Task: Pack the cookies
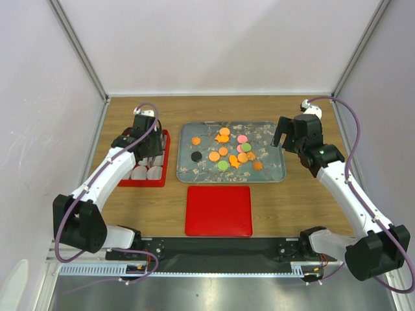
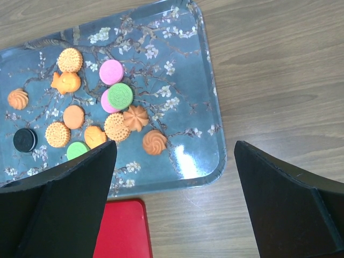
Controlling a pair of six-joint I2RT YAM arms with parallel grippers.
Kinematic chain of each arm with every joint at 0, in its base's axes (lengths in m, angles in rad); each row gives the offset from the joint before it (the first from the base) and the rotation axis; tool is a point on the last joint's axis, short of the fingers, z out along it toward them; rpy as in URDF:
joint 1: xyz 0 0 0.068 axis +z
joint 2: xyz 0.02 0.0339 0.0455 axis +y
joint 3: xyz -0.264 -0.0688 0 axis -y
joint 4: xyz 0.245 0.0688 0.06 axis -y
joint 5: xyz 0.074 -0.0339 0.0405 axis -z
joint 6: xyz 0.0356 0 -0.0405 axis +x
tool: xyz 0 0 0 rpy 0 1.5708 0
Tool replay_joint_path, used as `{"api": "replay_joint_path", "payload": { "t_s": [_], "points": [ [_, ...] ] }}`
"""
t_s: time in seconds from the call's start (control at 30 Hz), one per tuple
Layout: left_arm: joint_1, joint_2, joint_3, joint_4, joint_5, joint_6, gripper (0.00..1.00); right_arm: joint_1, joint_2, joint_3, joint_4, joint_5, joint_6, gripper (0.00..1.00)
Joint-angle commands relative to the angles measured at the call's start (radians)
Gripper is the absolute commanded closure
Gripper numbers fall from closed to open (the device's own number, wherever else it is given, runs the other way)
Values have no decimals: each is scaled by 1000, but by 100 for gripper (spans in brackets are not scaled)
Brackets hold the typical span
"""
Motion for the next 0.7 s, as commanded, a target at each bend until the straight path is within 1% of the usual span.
{"api": "replay_joint_path", "payload": {
  "t_s": [0.0, 0.3, 0.5, 0.67],
  "points": [
    [12, 5, 42, 48, 18, 21, 53, -5, -26, -3, 20, -4, -12, 2],
    [12, 2, 45, 40, 19, 20, 47, -5, -24, -1, 17, -7, -12, 2],
    [12, -32, 66, 26, 10, 21, 46, -5, -24, 0, 16, -10, -11, 2],
    [10, -82, 112, 0, 24, 23, 47, -5, -24, 0, 14, -13, -14, 2]
  ]
}}
